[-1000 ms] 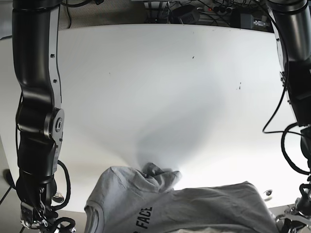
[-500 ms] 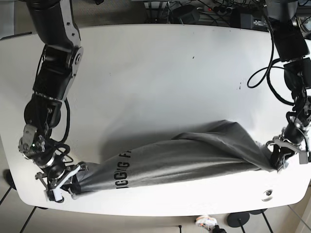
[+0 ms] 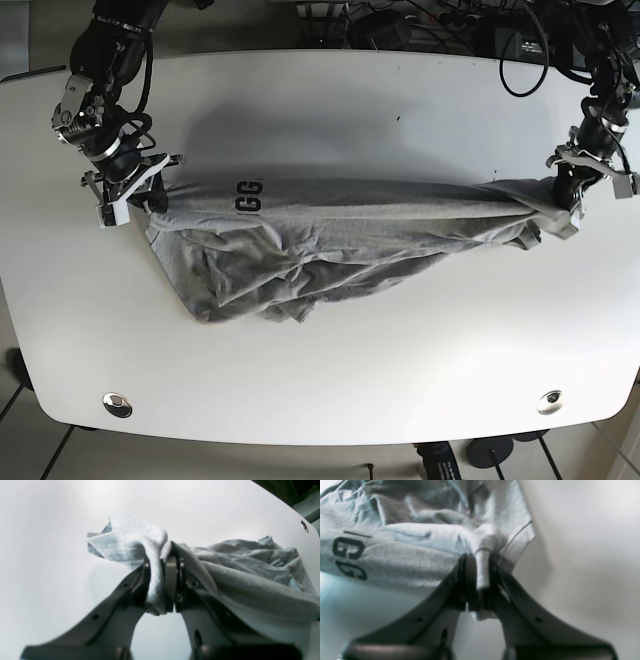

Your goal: Fold the T-shirt properly

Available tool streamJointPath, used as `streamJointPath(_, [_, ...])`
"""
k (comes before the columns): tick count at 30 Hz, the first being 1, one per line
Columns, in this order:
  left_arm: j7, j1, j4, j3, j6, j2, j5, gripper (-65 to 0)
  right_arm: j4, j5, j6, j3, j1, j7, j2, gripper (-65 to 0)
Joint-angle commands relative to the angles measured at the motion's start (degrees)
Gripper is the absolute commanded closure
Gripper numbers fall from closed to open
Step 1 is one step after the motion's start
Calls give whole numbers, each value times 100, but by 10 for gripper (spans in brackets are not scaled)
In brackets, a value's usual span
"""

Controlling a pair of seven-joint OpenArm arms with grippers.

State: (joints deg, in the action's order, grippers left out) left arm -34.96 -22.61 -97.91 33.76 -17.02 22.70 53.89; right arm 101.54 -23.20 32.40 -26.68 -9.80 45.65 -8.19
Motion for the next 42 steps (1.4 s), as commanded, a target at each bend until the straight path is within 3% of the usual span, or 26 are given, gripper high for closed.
streamJointPath(1, [177, -258, -165, 154, -457, 126, 75, 0, 207, -234, -10, -27, -299, -138, -56, -19])
streamJointPath(3, [177, -521, -174, 268, -729, 117, 75, 0, 207, -410, -10, -27, -563, -138, -65, -19])
streamJointPath(6, [177, -776, -174, 312, -782, 55, 66, -18, 207, -594, -1, -27, -897, -138, -74, -19])
streamJointPath(9, [177, -961, -183, 312, -791, 55, 66, -56, 198, -559, 263, -27, -1011, -138, -47, -19])
streamJointPath(13, [177, -1058, -156, 286, -791, 55, 66, -67, 172, -550, 298, -27, -1020, -138, -39, -19])
streamJointPath(15, [169, -1058, -139, 268, -791, 55, 57, -154, 172, -550, 298, -27, -993, -138, -39, -19])
streamJointPath(18, [-148, -1084, -183, 303, -791, 55, 92, -449, 180, -550, 298, -18, -985, -138, -30, -19])
streamJointPath(19, [-333, -1084, -183, 312, -800, 55, 92, -474, 180, -550, 289, -18, -985, -138, -30, -19])
streamJointPath(21, [-587, -1075, -227, 312, -993, 55, 101, -469, 180, -550, 289, -18, -985, -147, -30, -19])
streamJointPath(23, [-842, -1084, -288, 453, -2224, 73, 75, -469, 189, -550, 289, -27, -993, -147, -30, -19])
streamJointPath(24, [-957, -1084, -288, 593, -2298, 73, 75, -468, 189, -550, 289, -27, -1002, -147, -30, -19])
streamJointPath(27, [-1607, -961, -306, 1349, -2298, 73, 101, -413, 198, -550, 289, -27, -1011, -147, -30, -19])
streamJointPath(34, [-2777, 59, -236, 2422, -2298, 55, 31, -414, 198, -550, 289, 8, -993, -138, -30, -19])
streamJointPath(38, [-2812, 709, 336, 2413, -2298, 47, -497, -417, 189, -550, 289, 26, -949, -138, -30, -19])
streamJointPath(42, [-2777, 1219, 1215, 1938, -2298, 55, -716, -468, 172, -550, 289, 26, -818, -130, -30, -19])
